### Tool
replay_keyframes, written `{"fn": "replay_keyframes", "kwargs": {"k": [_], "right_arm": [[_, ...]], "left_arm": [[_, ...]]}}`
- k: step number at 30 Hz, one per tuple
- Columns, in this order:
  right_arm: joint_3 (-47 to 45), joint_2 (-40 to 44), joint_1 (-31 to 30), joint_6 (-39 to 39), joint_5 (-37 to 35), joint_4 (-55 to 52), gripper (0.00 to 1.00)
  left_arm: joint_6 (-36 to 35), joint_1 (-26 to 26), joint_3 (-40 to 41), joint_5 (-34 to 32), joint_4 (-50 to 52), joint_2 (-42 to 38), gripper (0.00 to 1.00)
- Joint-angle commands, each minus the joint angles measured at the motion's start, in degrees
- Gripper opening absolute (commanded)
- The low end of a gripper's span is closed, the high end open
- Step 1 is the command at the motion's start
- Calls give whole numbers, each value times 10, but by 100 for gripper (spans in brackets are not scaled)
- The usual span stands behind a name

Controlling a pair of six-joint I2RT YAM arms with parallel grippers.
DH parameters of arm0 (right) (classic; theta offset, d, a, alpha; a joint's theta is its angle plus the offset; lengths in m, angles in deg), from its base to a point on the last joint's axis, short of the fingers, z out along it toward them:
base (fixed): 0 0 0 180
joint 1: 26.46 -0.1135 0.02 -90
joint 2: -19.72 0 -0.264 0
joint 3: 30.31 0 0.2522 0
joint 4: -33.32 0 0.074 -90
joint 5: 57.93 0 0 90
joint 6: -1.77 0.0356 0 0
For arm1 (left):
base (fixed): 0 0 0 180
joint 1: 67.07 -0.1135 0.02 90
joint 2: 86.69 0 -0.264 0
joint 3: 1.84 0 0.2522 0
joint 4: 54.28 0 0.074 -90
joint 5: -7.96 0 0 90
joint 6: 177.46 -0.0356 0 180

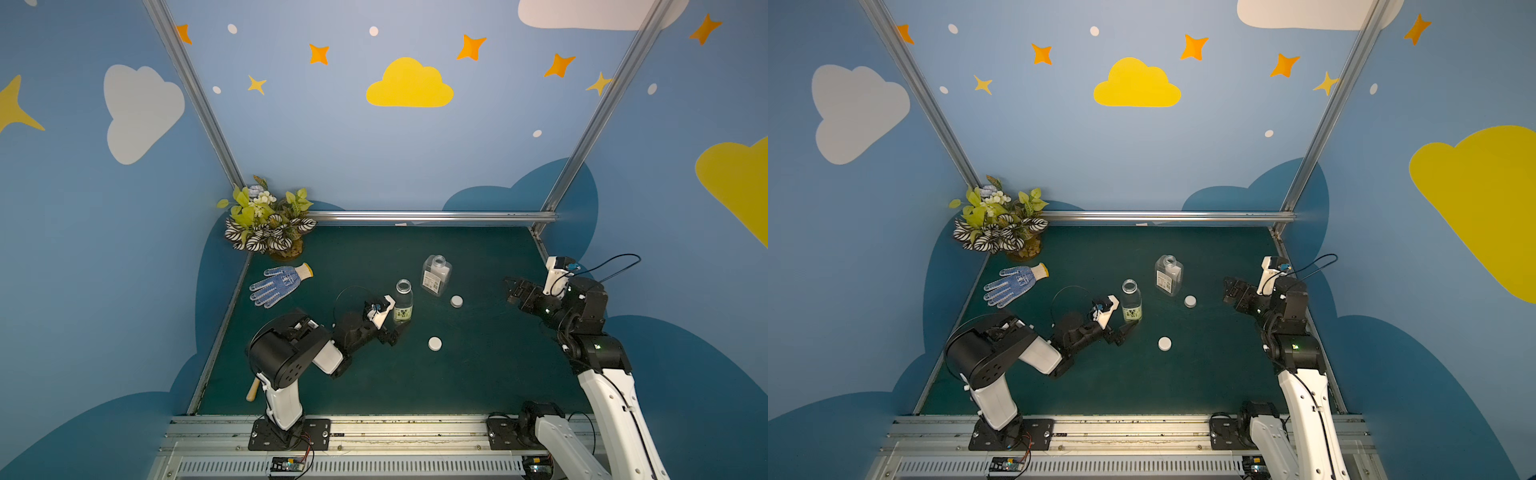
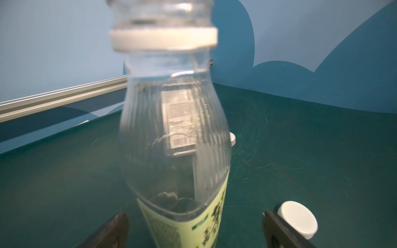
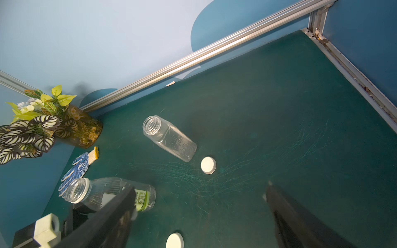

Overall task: Screw on the bottle caps
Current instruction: Pick up the plastic bottle at the center of the board.

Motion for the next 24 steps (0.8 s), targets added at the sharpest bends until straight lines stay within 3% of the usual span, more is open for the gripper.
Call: {"fn": "replay_keyframes", "kwargs": {"k": [1,12,24], "right_arm": [[-7,5,0,-11,6,15,98],[-13,3,-1,-13,13,32,98],[-14,6,-1,-24,16,37,98]], "left_arm": [[14,-16,-15,16,-17,12,100],[61,-43,-61,145,-17,56,99],[67,-42,-82,173,-18,83,99]]}}
